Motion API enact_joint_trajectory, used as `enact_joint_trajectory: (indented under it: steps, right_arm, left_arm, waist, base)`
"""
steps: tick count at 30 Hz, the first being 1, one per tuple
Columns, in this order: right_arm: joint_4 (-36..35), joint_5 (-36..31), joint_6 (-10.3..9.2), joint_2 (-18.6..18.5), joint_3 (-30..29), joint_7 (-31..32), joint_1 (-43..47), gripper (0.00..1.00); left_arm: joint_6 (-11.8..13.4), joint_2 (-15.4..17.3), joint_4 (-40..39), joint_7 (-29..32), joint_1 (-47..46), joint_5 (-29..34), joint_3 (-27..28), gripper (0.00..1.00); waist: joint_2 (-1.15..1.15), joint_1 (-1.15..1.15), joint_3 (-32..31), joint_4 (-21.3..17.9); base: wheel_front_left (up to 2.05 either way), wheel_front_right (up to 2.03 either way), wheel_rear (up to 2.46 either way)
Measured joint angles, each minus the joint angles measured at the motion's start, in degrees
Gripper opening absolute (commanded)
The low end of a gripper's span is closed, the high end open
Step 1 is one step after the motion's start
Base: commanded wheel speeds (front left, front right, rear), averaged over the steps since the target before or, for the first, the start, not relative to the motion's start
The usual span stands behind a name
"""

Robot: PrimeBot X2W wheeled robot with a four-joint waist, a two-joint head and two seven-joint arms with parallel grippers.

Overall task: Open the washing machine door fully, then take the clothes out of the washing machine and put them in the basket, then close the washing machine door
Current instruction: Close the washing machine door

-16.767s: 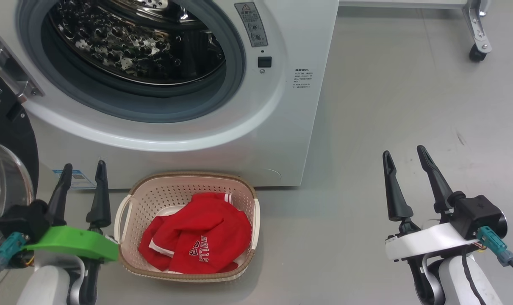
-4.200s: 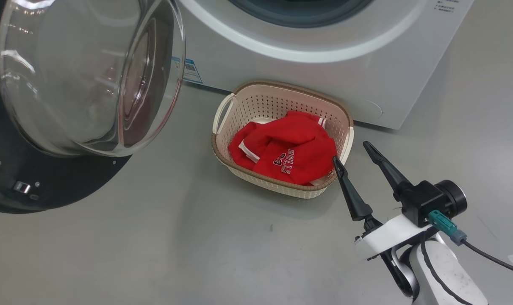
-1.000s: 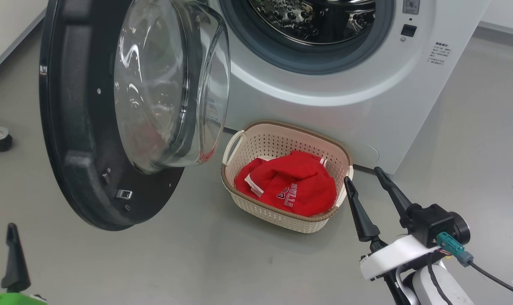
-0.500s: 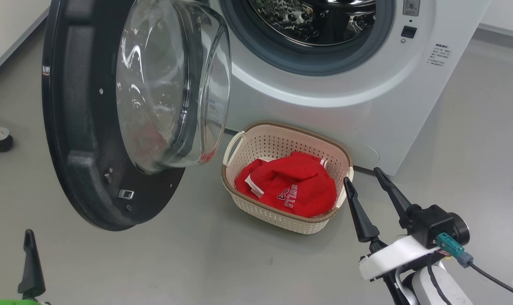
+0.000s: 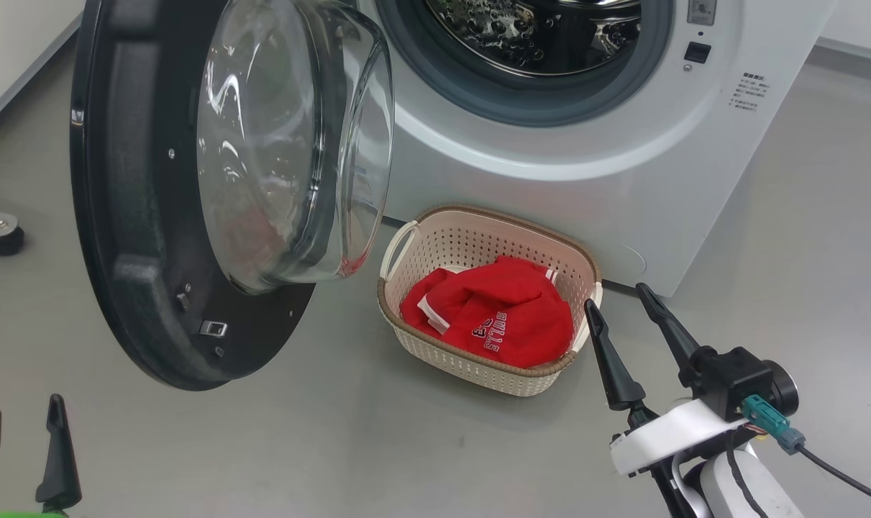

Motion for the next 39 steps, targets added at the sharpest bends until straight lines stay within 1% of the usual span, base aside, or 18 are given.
enact_joint_trajectory:
  steps: [5, 6, 7, 8, 16, 23, 26, 27, 32, 36, 39]
  right_arm:
    - [-0.1, 0.0, 0.00, 0.0, -0.1, 0.0, 0.0, 1.00]
    - [-0.1, 0.0, 0.00, 0.0, -0.1, 0.0, 0.0, 1.00]
    - [-0.2, 0.0, 0.00, 0.0, -0.1, 0.0, 0.0, 1.00]
    - [-0.2, 0.0, 0.00, 0.0, -0.1, 0.0, 0.0, 1.00]
    - [-0.2, 0.0, 0.00, 0.1, -0.1, 0.0, 0.0, 1.00]
    - [-0.2, 0.0, 0.00, 0.1, -0.1, 0.0, 0.0, 1.00]
    - [-0.2, 0.0, 0.00, 0.1, -0.1, 0.0, 0.1, 1.00]
    - [-0.2, -0.1, 0.00, 0.1, -0.1, 0.0, 0.0, 1.00]
    - [-0.1, -0.2, 0.00, 0.1, 0.1, 0.0, 0.0, 1.00]
    - [0.0, -0.5, 0.01, 0.1, 0.4, 0.0, 0.0, 1.00]
    - [0.1, -0.5, 0.01, 0.1, 0.3, 0.0, 0.0, 1.00]
  left_arm:
    - [0.0, 0.0, 0.4, 0.0, 0.0, 0.0, -0.1, 1.00]
    - [0.0, 0.0, 0.4, 0.0, 0.0, 0.0, -0.1, 0.96]
    - [0.0, 0.0, 0.5, 0.0, -0.1, 0.1, -0.2, 0.54]
    - [0.0, 0.0, 0.5, 0.0, -0.1, 0.2, -0.3, 0.00]
    - [0.0, 0.1, 0.0, 0.0, -0.4, 0.5, -0.6, 0.00]
    - [0.0, 2.5, -2.2, -0.2, -1.9, 2.5, -1.4, 0.00]
    - [0.0, 3.2, -2.4, -0.2, -2.3, 1.7, -1.7, 0.00]
    - [0.0, 2.5, -2.4, -0.2, -3.2, -3.2, -1.7, 0.00]
    - [0.0, 0.8, -2.7, 2.1, -5.7, -15.4, -2.1, 0.00]
    - [0.0, -0.8, -3.7, 5.6, -8.2, -27.1, 0.3, 0.00]
    - [0.0, -2.2, -4.5, 9.5, -10.6, -36.4, 1.9, 0.00]
  waist:
    - [0.00, 0.00, 0.0, 0.1]
    - [0.00, 0.00, 0.0, 0.1]
    - [0.00, 0.00, 0.0, 0.1]
    - [0.00, 0.00, 0.0, 0.1]
    - [0.00, 0.00, 0.2, 0.1]
    - [0.00, 0.00, 0.7, 0.2]
    - [0.00, 0.00, 0.9, 0.2]
    - [0.00, 0.00, 1.0, 0.1]
    - [0.00, 0.00, 1.4, 0.0]
    - [0.00, 0.00, 1.8, -0.2]
    - [0.00, 0.00, 2.0, -0.3]
  base:
    - [0.00, 0.00, 0.00]
    - [0.00, 0.00, 0.00]
    - [0.00, 0.00, 0.00]
    - [0.00, 0.00, 0.00]
    - [0.00, 0.00, 0.00]
    - [0.00, 0.00, 0.00]
    - [0.00, 0.00, 0.00]
    - [0.00, 0.00, 0.00]
    - [0.00, 0.00, 0.00]
    - [0.00, 0.00, 0.00]
    - [0.00, 0.00, 0.00]
